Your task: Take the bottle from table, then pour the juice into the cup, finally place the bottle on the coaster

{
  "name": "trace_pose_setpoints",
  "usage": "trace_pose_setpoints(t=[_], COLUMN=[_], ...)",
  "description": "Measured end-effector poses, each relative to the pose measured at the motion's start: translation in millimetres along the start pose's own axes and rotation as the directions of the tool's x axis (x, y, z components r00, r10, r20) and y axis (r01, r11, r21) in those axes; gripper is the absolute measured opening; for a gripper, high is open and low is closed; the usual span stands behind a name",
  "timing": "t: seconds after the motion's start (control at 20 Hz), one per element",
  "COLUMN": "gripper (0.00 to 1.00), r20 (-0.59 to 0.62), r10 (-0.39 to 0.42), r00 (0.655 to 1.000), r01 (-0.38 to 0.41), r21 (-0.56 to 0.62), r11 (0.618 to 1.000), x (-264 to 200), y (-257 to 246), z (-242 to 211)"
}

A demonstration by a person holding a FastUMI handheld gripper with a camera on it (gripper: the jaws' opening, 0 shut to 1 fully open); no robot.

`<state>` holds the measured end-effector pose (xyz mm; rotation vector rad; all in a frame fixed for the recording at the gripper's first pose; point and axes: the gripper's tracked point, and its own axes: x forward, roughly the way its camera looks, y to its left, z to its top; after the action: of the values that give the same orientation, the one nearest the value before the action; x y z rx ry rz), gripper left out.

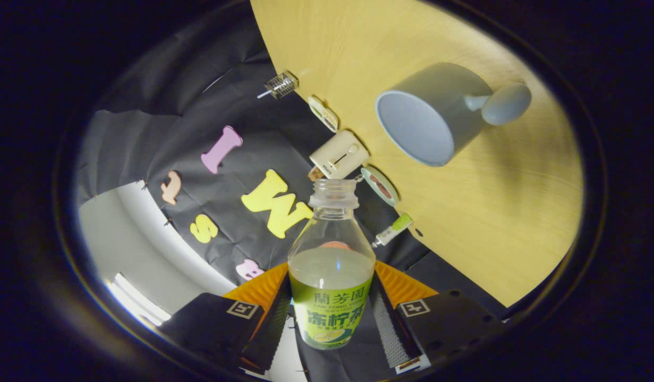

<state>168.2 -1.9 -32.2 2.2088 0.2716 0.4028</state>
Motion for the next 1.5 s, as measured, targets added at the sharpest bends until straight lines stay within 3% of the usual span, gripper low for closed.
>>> trace_pose_setpoints(t=[0.2,0.45,0.55,0.85,0.95,1.2,1.3,1.4,1.5], gripper=[0.81,0.81,0.80,0.80,0.80,0.81,0.81,0.81,0.81], r20=[0.066,0.138,0.163,0.163,0.176,0.215,0.227,0.253,0.280], r10=[-0.021,-0.024,-0.028,-0.035,-0.054,-0.094,-0.101,-0.102,-0.111], r00=[0.998,0.990,0.986,0.986,0.983,0.972,0.969,0.962,0.954], r01=[0.031,0.076,0.103,0.142,0.173,0.233,0.243,0.264,0.280], r21=[-0.156,-0.383,-0.474,-0.711,-0.779,-0.924,-0.950,-0.958,-0.960], r11=[0.987,0.921,0.874,0.689,0.602,0.304,0.194,0.113,-0.015], x=[4.2,1.0,0.4,7.0,12.1,17.2,18.7,19.9,20.3], y=[-9.2,-13.6,-14.4,-15.7,-21.3,-39.6,-45.0,-50.6,-59.5], z=[6.1,6.8,7.8,1.3,2.5,6.8,11.0,15.6,21.0])
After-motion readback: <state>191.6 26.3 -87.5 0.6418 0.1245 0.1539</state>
